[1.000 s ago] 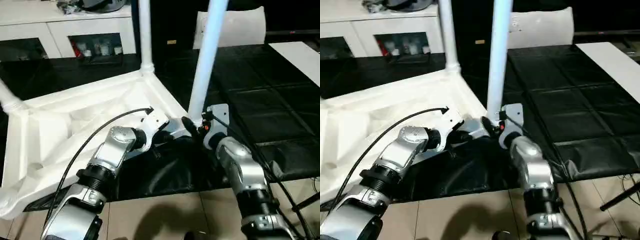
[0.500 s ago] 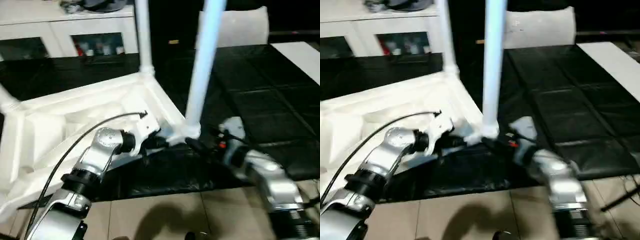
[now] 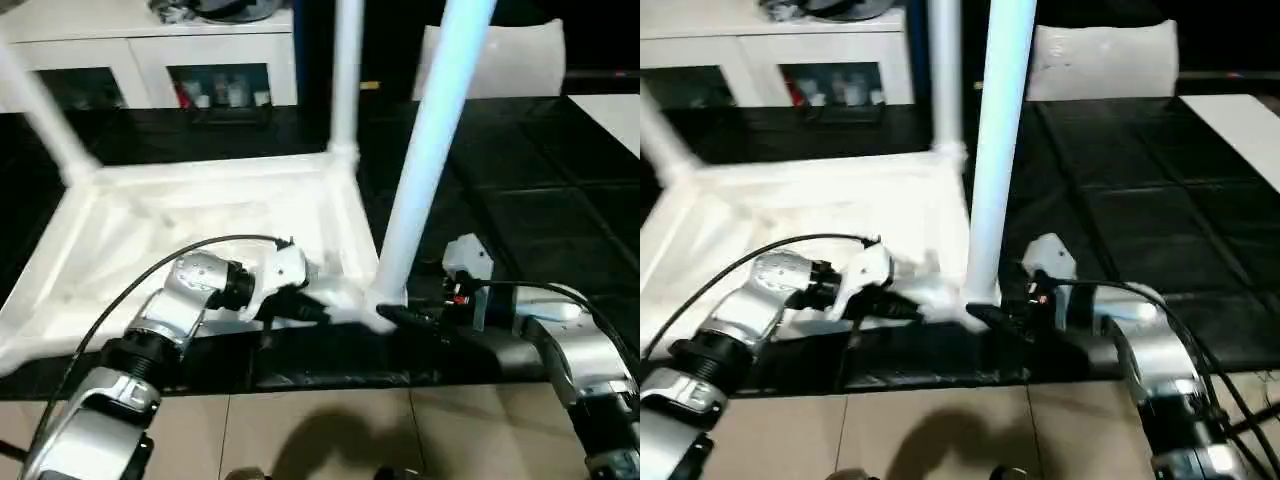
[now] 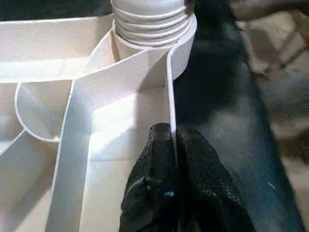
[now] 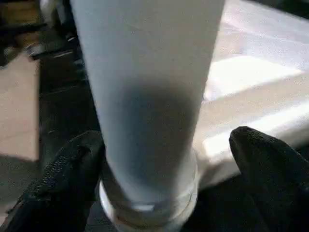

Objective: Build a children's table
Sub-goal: Rotate leg to tighten

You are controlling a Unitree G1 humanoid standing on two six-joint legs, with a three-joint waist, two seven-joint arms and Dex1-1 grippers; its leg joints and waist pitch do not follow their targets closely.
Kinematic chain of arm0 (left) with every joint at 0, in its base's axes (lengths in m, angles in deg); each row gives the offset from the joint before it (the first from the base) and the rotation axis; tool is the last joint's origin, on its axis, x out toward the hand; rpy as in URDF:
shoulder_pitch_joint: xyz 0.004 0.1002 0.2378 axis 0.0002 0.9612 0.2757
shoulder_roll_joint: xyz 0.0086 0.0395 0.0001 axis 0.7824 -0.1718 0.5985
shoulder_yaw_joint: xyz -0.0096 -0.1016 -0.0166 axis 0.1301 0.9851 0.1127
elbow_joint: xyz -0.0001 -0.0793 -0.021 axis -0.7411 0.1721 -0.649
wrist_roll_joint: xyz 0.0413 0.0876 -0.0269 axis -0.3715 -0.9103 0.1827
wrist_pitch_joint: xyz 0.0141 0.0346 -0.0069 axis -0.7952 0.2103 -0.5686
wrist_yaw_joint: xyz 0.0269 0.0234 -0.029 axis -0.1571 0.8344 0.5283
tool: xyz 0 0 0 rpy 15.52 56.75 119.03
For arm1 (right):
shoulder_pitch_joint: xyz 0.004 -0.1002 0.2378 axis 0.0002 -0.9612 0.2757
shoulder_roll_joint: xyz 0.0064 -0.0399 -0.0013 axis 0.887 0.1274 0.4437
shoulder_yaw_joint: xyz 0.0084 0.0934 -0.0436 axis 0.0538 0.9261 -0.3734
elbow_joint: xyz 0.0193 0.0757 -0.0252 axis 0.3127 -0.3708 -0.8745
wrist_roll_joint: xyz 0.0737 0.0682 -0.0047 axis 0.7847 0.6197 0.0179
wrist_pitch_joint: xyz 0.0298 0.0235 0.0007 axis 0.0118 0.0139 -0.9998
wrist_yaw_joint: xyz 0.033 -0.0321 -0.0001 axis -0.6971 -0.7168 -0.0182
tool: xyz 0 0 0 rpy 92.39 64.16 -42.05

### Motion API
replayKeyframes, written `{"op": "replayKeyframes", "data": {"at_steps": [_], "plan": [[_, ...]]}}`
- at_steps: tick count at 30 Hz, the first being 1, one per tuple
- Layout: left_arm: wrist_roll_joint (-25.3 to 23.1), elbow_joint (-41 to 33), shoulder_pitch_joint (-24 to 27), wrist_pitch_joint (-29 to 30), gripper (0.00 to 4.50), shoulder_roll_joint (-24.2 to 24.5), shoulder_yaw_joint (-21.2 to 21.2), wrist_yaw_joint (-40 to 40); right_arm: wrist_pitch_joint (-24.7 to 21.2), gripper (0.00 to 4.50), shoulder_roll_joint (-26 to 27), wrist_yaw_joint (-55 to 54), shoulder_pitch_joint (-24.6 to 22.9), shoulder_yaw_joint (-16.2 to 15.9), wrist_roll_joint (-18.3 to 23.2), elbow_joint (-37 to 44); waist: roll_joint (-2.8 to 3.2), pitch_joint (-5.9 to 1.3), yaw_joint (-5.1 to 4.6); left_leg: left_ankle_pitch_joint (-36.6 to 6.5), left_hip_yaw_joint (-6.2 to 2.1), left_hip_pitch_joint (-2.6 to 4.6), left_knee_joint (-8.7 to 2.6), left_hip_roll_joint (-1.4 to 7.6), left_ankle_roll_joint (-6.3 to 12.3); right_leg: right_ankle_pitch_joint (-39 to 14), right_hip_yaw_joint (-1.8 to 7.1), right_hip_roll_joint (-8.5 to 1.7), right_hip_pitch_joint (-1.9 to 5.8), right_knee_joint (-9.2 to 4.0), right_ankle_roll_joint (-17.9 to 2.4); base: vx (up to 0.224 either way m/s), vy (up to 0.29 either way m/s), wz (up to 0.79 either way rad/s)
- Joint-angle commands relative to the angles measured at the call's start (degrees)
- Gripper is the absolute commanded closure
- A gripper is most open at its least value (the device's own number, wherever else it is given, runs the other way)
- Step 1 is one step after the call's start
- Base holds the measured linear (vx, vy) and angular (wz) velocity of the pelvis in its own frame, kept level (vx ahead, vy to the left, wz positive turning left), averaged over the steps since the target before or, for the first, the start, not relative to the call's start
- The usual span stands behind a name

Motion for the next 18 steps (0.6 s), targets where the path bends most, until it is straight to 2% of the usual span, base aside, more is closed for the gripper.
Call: {"op": "replayKeyframes", "data": {"at_steps": [1, 3, 5, 6, 8, 15, 16, 18], "plan": [[0.1, -0.8, -2.5, -2.7, 4.5, -0.4, -1.5, -3.4, 1.2, 0.07, -0.6, 1.3, 0.9, -0.9, -0.6, -0.7, -1.21, -4.52, -0.11, -5.7, 1.24, -0.4, -3.56, 0.0, 6.6, -21.6, 2.91, -2.67, 4.18, -3.93, -5.3, 0.0, 0.0, 0.0], [-0.3, 0.0, -3.1, -4.0, 4.5, -0.2, -2.3, -4.3, 1.7, 0.07, -0.6, 2.9, 1.5, -1.9, -0.5, -1.7, -1.47, -4.5, 0.1, -5.9, 1.22, -0.45, -3.58, 0.02, 6.35, -22.3, 2.9, -2.79, 4.25, -3.89, -5.0, 0.0, 0.0, 0.0], [-0.4, 0.4, -3.5, -4.7, 4.5, -0.2, -2.7, -4.8, 2.0, 0.07, -0.6, 3.8, 1.8, -2.5, -0.5, -2.1, -1.34, -4.48, 0.29, -6.2, 1.26, -0.36, -3.59, 0.07, 6.11, -23.0, 2.93, -2.79, 4.12, -4.04, -4.8, 0.0, 0.0, 0.0], [-0.4, 0.6, -3.7, -4.9, 4.5, -0.2, -2.8, -5.0, 2.1, 0.35, -0.7, 4.1, 1.9, -2.7, -0.5, -2.3, -1.56, -4.45, 0.37, -6.4, 1.28, -0.41, -3.59, 0.01, 5.92, -23.2, 2.88, -2.77, 4.19, -4.08, -4.6, 0.0, 0.0, 0.0], [-0.7, 2.0, -4.8, -6.1, 4.5, -0.5, -3.0, -5.5, 2.4, 0.35, -0.4, 5.1, 2.4, -3.2, -0.7, -2.9, -1.58, -4.49, 0.48, -6.2, 1.26, -0.42, -3.6, -0.02, 5.85, -23.2, 2.89, -2.74, 4.16, -4.08, -4.4, 0.0, 0.0, 0.0], [-0.6, 3.5, -5.8, -7.5, 4.5, -0.9, -3.4, -6.7, 2.4, 1.07, -0.2, 6.5, 3.1, -3.9, -0.1, -4.1, -1.66, -4.58, 0.62, -5.9, 1.22, -0.53, -3.52, 0.02, 5.76, -22.4, 2.87, -2.75, 4.29, -3.86, -4.6, 0.0, 0.0, 0.0], [-0.5, 4.2, -6.0, -8.0, 4.5, -0.9, -3.4, -7.0, 1.7, 1.17, 0.6, 6.6, 3.3, -3.2, 1.2, -4.3, -1.45, -4.58, 0.66, -5.8, 1.22, -0.52, -3.53, 0.01, 5.78, -22.3, 2.88, -2.76, 4.28, -3.86, -4.7, 0.0, 0.0, 0.0], [-0.5, 4.8, -6.1, -8.5, 4.5, -1.0, -3.4, -7.1, 0.7, 1.34, 1.0, 6.8, 3.6, -2.8, 2.0, -4.5, -1.57, -4.6, 0.62, -6.1, 1.23, -0.51, -3.51, 0.01, 5.72, -22.4, 2.81, -2.69, 4.29, -3.93, -4.7, 0.0, 0.0, 0.0]]}}
